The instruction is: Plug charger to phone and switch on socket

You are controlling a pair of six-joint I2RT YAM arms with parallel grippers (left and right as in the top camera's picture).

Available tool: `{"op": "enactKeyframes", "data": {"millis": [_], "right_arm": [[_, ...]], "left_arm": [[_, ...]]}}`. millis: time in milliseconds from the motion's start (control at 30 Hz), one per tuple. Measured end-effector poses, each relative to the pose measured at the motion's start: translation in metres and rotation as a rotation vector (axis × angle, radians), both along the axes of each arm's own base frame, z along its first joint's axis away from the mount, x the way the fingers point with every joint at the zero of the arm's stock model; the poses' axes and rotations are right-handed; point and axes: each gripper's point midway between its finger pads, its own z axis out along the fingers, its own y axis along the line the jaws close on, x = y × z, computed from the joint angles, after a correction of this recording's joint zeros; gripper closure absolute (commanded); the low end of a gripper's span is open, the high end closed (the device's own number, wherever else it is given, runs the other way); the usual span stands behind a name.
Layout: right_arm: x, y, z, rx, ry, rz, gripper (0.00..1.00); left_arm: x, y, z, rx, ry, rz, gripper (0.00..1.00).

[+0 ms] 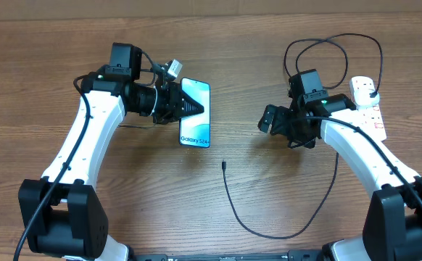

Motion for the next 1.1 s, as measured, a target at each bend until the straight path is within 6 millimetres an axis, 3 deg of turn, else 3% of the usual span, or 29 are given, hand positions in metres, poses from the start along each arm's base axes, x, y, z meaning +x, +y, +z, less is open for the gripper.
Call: {"op": "enactKeyframes", "data": {"millis": [67, 100, 133, 233, 467, 700, 900, 1100], "right_arm": [[-0.002, 0.003, 0.000, 0.017, 0.009, 0.005, 0.00], [-0.004, 0.005, 0.001, 0.033, 0.017, 0.009, 0.09], [-0.004, 0.009, 0.002, 0.053, 0.015, 0.020, 0.28], [-0.006, 0.021, 0.004, 0.099, 0.013, 0.064, 0.46], [-0.040, 0.070, -0.001, 0.113, 0.036, 0.303, 0.51], [-0.093, 0.101, -0.033, 0.048, 0.076, 0.500, 0.59], [-0.114, 0.106, -0.053, -0.031, 0.068, 0.554, 0.68], [-0.112, 0.103, -0.056, -0.080, 0.050, 0.548, 0.73]], "left_arm": [[-0.002, -0.003, 0.005, -0.034, -0.009, -0.019, 0.96], [-0.003, -0.004, 0.007, -0.048, -0.012, -0.026, 0.96], [-0.004, -0.005, 0.009, -0.060, -0.018, -0.034, 0.96], [-0.004, -0.006, 0.012, -0.078, -0.032, -0.044, 0.96], [0.008, 0.010, -0.001, 0.009, -0.019, 0.031, 0.96], [0.018, 0.034, -0.014, 0.094, 0.015, 0.118, 0.96], [0.020, 0.040, -0.021, 0.145, 0.018, 0.138, 0.96], [0.018, 0.041, -0.024, 0.160, 0.031, 0.143, 0.96]]}}
